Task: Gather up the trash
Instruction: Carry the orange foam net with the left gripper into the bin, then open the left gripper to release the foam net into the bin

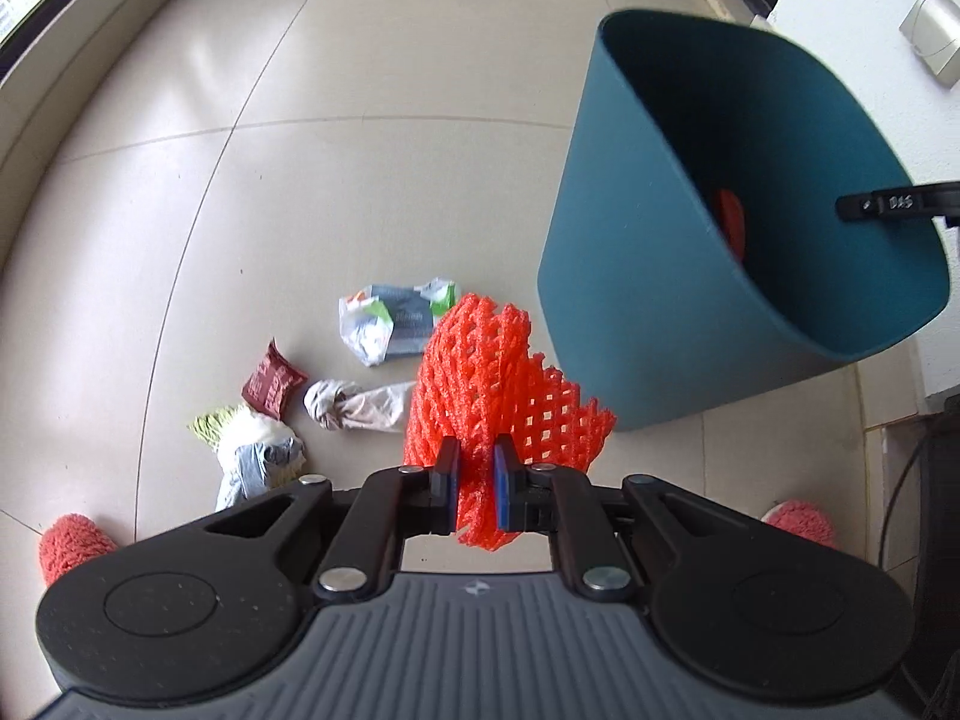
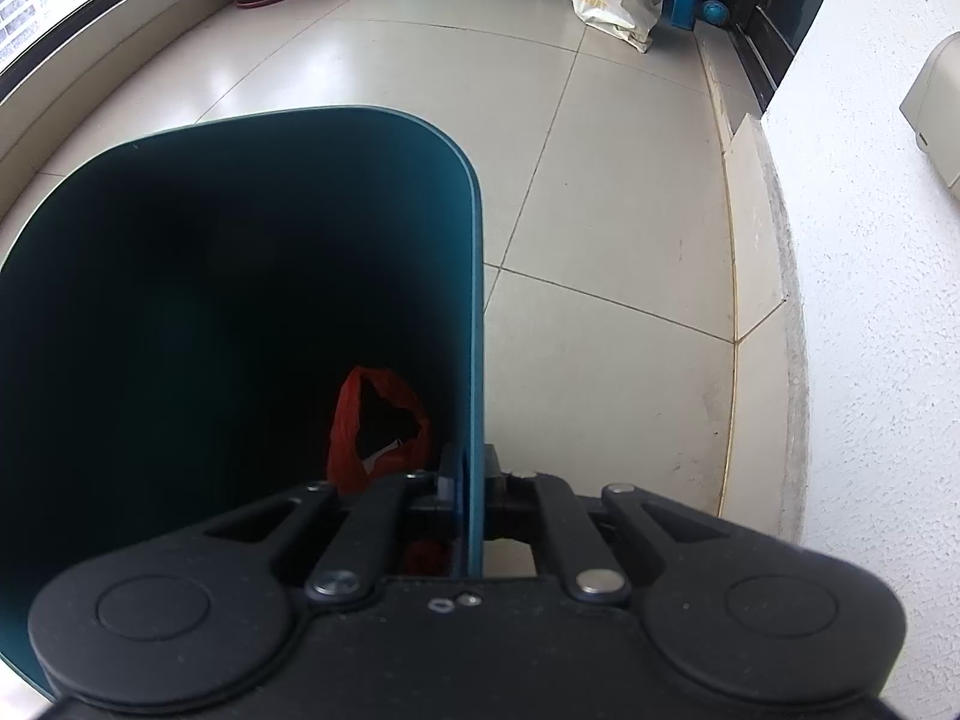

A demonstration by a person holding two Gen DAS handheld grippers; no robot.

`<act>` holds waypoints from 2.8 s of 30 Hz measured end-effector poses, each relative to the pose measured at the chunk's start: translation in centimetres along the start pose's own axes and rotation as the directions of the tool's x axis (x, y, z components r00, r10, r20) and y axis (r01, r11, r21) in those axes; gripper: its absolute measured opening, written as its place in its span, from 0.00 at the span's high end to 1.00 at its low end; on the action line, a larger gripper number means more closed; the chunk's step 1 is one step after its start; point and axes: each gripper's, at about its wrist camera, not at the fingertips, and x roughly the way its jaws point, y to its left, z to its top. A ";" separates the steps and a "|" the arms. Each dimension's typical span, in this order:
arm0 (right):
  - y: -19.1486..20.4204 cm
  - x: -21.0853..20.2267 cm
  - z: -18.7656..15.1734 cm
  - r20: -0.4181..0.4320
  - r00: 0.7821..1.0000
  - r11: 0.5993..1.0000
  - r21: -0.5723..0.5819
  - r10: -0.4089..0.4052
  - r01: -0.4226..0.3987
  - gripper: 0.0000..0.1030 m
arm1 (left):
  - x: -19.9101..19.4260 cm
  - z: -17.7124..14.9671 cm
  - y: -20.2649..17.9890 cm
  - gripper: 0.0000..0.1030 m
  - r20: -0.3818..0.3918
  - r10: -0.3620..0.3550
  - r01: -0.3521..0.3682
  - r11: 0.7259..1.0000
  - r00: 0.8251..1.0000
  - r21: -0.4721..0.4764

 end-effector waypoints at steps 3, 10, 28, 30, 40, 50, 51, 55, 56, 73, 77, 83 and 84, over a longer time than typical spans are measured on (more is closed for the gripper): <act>-0.4 -0.1 0.1 -0.003 1.000 1.000 0.013 0.013 -0.013 0.97 | -2.4 1.6 -1.2 0.90 0.044 -0.008 0.007 1.000 0.999 0.029; -1.2 -0.7 0.2 0.017 0.999 0.999 0.024 0.031 -0.031 0.98 | -6.3 5.5 -5.5 0.89 0.124 -0.042 0.028 0.993 0.991 0.112; -0.9 -1.4 -0.6 0.047 0.998 0.999 -0.005 0.036 -0.036 0.97 | 0.3 11.2 -13.3 0.89 0.099 -0.104 0.085 0.980 0.990 0.179; -0.9 -1.4 -0.7 0.048 0.998 0.999 -0.006 0.037 -0.037 0.97 | 1.5 11.2 -13.5 0.89 0.077 -0.119 0.103 0.978 0.990 0.182; -0.9 -1.5 -0.6 0.048 0.998 0.999 -0.004 0.037 -0.036 0.97 | 6.2 10.6 -15.2 0.89 -0.025 -0.153 0.155 0.972 0.988 0.178; -0.9 -1.5 -0.5 0.049 0.998 0.999 -0.006 0.038 -0.038 0.97 | 6.6 8.6 -16.0 0.88 -0.046 -0.169 0.175 0.963 0.985 0.207; -0.9 -1.5 -0.5 0.048 0.998 0.999 -0.005 0.039 -0.038 0.97 | 6.2 8.6 -16.1 0.88 -0.034 -0.168 0.171 0.962 0.985 0.213; -0.9 -1.6 -0.5 0.048 0.998 0.999 -0.006 0.039 -0.039 0.97 | 4.3 8.5 -15.9 0.88 0.012 -0.153 0.146 0.962 0.988 0.230; -0.9 -1.6 -0.5 0.049 0.998 0.999 -0.006 0.038 -0.038 0.97 | 3.9 8.6 -15.8 0.88 0.016 -0.155 0.147 0.962 0.988 0.229; -1.2 -1.6 -0.4 0.047 0.998 0.999 0.004 0.047 -0.047 0.97 | -1.2 9.6 -16.6 0.28 0.143 -0.160 0.117 0.956 0.977 0.270; -1.2 -1.6 -0.4 0.047 0.998 0.999 0.005 0.047 -0.047 0.97 | -0.8 9.7 -17.3 0.28 0.140 -0.177 0.133 0.952 0.974 0.277; -1.4 -1.6 -0.5 0.047 0.998 0.999 0.004 0.049 -0.050 0.96 | 1.4 9.3 -18.1 0.28 0.106 -0.172 0.136 0.949 0.979 0.284; -1.4 -1.5 -0.5 0.047 0.998 0.999 0.005 0.051 -0.051 0.96 | 1.7 9.2 -18.2 0.28 0.099 -0.175 0.140 0.948 0.980 0.286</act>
